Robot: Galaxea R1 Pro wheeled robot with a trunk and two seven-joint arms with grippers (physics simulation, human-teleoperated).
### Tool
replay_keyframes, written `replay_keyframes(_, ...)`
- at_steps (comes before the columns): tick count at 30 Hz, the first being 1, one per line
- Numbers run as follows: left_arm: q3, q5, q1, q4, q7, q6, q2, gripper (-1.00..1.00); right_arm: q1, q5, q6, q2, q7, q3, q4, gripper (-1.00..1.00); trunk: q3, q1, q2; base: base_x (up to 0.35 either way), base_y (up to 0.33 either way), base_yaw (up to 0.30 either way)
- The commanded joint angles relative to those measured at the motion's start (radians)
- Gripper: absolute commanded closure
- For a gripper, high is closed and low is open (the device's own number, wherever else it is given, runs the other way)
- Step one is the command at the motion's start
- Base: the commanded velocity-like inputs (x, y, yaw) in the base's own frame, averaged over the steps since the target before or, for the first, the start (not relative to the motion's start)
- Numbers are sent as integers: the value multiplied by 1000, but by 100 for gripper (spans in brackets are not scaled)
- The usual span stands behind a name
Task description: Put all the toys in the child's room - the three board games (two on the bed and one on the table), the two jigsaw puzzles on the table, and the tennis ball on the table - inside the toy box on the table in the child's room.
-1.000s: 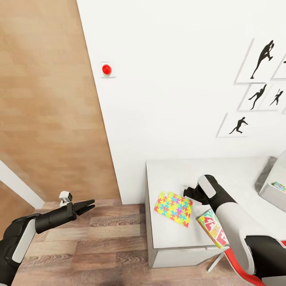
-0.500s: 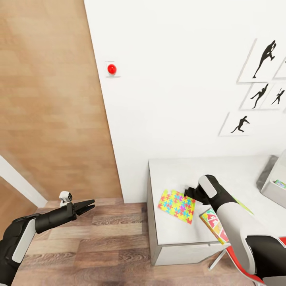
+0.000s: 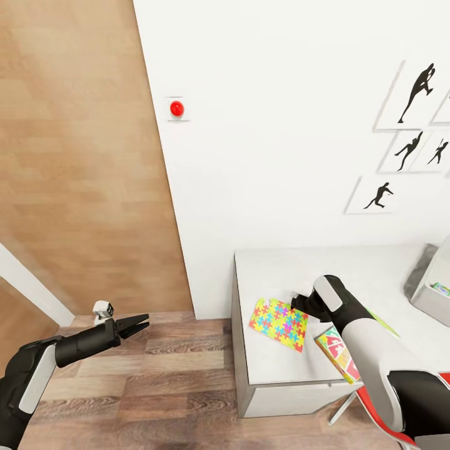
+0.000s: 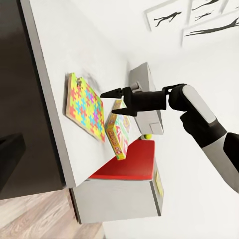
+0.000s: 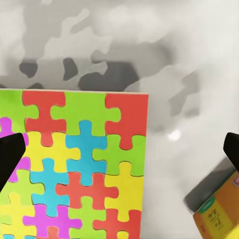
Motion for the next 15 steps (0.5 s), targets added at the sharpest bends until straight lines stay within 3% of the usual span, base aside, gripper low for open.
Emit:
replay_keyframes(1, 0, 2, -1, 0, -1, 6, 0, -100, -1, -10, 2, -1, -9, 3, -1, -100, -2, 1, -2, -1, 1, 0)
replay_keyframes(15, 0, 2, -1, 0, 0, 5, -1, -100, -1, -11, 1, -1, -8, 2, -1, -100, -2, 1, -2, -5, 39, 0)
